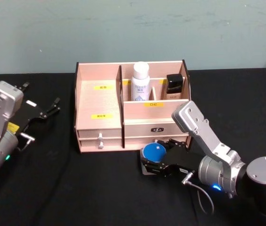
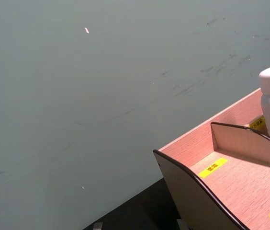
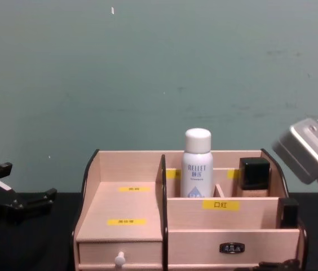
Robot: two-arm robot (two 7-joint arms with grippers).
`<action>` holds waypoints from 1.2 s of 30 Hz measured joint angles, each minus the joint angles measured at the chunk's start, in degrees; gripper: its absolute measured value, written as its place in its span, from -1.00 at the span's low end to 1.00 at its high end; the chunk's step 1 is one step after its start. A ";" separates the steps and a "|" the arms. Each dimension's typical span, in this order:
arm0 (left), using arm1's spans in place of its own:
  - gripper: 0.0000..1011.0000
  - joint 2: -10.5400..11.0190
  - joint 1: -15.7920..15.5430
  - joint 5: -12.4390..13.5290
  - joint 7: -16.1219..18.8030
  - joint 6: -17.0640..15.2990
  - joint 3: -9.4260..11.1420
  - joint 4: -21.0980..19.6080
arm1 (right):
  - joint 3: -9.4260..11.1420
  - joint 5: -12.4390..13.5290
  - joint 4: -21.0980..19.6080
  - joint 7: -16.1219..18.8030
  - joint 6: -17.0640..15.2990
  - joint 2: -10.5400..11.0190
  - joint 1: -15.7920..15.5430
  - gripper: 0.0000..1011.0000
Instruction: Pick up the facial cleanser and watermelon frost from the table and place them into the tiered storage box.
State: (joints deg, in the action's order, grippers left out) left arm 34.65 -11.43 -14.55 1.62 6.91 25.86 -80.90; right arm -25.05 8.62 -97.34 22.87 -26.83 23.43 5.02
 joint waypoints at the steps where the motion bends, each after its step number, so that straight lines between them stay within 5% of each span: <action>1: 0.98 0.00 0.00 0.00 0.00 0.00 0.00 0.00 | 0.04 0.09 0.00 0.08 0.05 0.03 -0.03 0.44; 20: 0.98 0.00 0.00 0.00 0.00 0.00 0.00 0.00 | -0.53 3.55 -8.20 2.02 -1.77 1.96 0.81 0.44; 36: 0.98 0.00 0.00 0.00 0.00 0.00 0.00 0.00 | -6.35 2.93 -3.98 -0.21 -3.90 -5.69 10.48 0.44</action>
State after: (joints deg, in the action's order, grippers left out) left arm 34.64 -11.43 -14.55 1.62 6.91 25.86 -80.90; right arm -31.40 11.56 -101.32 22.66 -30.73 17.73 15.49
